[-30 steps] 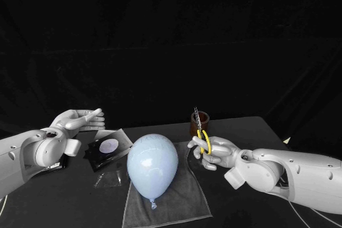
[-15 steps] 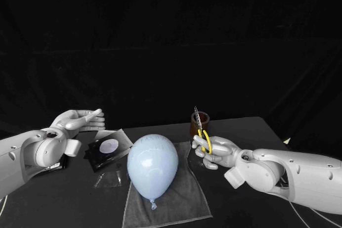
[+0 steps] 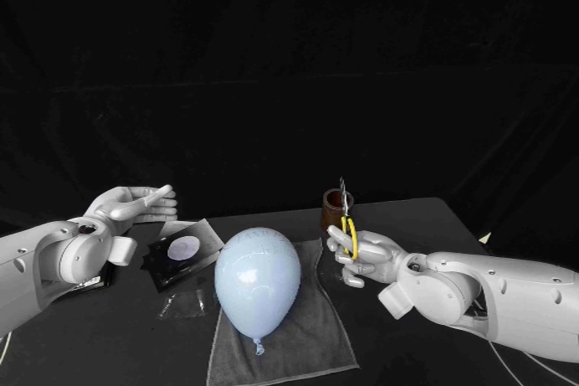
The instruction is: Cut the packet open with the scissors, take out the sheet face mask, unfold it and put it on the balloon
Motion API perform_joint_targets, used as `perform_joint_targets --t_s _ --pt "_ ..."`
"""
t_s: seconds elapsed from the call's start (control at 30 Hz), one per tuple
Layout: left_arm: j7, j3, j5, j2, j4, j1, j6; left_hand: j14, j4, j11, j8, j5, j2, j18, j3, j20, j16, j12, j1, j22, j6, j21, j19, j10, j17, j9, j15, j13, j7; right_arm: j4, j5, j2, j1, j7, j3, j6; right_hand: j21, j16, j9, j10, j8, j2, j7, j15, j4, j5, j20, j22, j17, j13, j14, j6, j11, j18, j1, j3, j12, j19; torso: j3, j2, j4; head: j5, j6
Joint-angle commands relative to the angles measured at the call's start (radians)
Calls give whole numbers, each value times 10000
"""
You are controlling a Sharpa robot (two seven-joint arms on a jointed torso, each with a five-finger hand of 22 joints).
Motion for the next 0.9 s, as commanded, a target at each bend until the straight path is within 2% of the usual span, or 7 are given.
perform_joint_targets --t_s 0.03,0.27,0.4,0.47,0.53,0.83,0.9 --pt "46 8 -97 24 1 2 34 -58 7 48 -46 -35 -23 116 -63 21 -49 -54 94 -16 19 -16 46 9 11 -6 43 -10 59 16 -38 18 4 25 12 184 -172 -55 212 2931 300 -27 64 119 61 -37 65 -53 1453 392 430 -258 -1088 225 -159 -279 2229 -231 1 -3 0 -8 6" --pt "46 8 -105 28 -5 2 31 -58 7 48 -46 -35 -23 116 -63 21 -49 -54 94 -16 19 -16 46 9 11 -6 43 -10 59 15 -130 32 0 -34 12 341 -179 17 620 2443 934 -114 267 312 130 -39 244 26 1406 317 283 -989 -889 249 -376 -275 2269 -474 -4 3 3 -12 2" --pt "45 7 -107 28 -8 2 23 -58 7 48 -46 -35 -23 116 -63 21 -49 -54 94 -16 19 -16 46 9 11 -6 43 -10 59 20 -90 39 0 23 12 435 -309 -61 680 1429 1042 -93 358 389 117 -36 323 -20 1138 -420 86 -1361 -796 285 -358 -272 1679 -645 -2 0 0 -18 -6" --pt "45 7 -109 28 -10 2 20 -58 7 48 -46 -35 -23 116 -63 21 -49 -54 94 -16 19 -16 46 9 11 -6 43 -10 59 16 -46 43 0 60 12 502 -397 -163 572 37 904 -68 453 459 74 -34 389 -55 836 -1522 -108 -1612 -709 310 -302 -274 694 -754 -2 -5 -4 -8 1" --pt "46 7 -116 28 -11 2 20 -58 7 48 -46 -35 -23 116 -63 21 -49 -54 94 -16 19 -16 46 9 11 -6 43 -10 59 17 -22 44 -1 80 12 574 -174 -202 336 -2265 551 -32 594 556 14 -31 470 61 657 -3483 -156 -1911 -592 275 -227 -276 -1217 -605 -2 -8 -2 -7 0" --pt "49 5 -157 23 -11 2 12 -51 8 46 -63 -35 -20 118 -90 23 -56 -69 135 -22 31 -16 46 20 19 -19 41 -7 58 34 27 44 -1 96 12 941 1131 -132 -819 -3044 -878 -35 831 723 -326 -42 597 677 605 -5454 193 -2493 -327 33 49 -276 -3283 458 0 -8 -2 0 17" --pt "49 5 -160 23 -9 2 12 -51 8 46 -63 -35 -20 118 -90 23 -56 -69 135 -22 31 -16 46 20 19 -19 41 -7 58 25 49 45 -1 101 12 982 1286 -93 -940 -3210 -983 -12 875 743 -443 -32 632 754 683 -5660 253 -2507 -296 -3 204 -251 -3503 575 -4 -6 0 -1 19"
